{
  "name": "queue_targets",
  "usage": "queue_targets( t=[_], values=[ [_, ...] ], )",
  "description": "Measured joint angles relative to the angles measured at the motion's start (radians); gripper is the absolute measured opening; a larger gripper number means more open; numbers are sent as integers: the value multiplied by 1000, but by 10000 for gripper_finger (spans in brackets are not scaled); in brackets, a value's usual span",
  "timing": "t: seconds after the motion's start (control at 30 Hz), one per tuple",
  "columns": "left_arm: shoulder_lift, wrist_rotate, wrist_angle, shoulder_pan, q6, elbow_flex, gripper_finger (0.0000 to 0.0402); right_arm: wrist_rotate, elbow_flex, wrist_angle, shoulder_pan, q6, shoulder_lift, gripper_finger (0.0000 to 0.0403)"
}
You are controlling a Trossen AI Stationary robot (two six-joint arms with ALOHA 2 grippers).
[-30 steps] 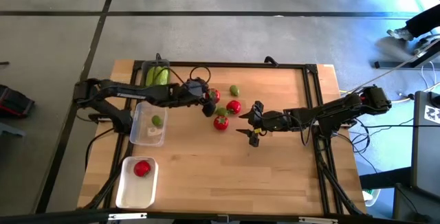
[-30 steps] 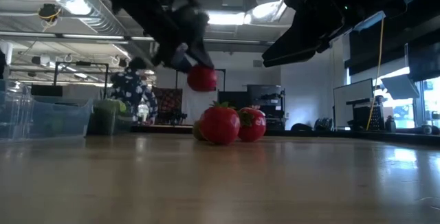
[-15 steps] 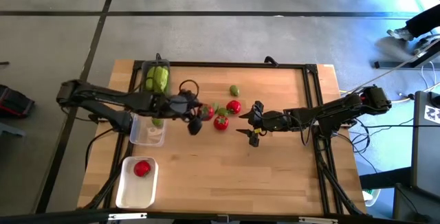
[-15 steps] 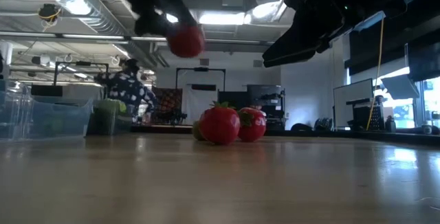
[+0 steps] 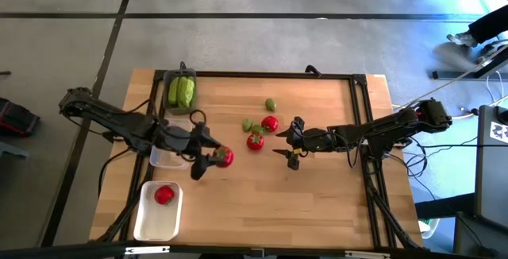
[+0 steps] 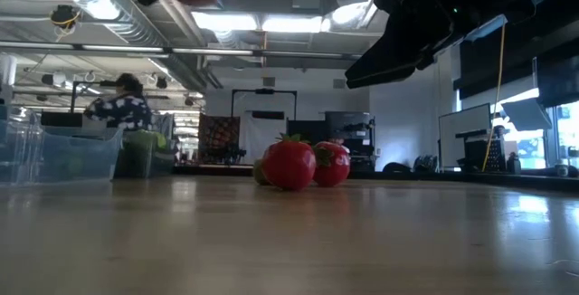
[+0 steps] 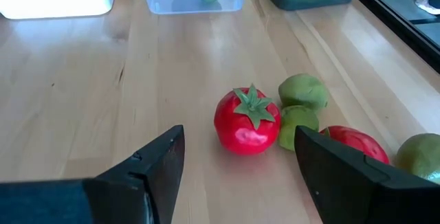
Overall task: Sort produce into baskets
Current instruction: Put the tomato into the white bin
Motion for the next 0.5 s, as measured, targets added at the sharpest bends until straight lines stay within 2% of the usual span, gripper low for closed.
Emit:
queue_targets(
  t=[0.27,0.5],
  values=[
    [-8,158,-121,-114,-286,0,257,0,0,1,0,-1,0,257],
    [12,181,-294,-238,-583,0,257,0,0,3,0,-13,0,257]
  ],
)
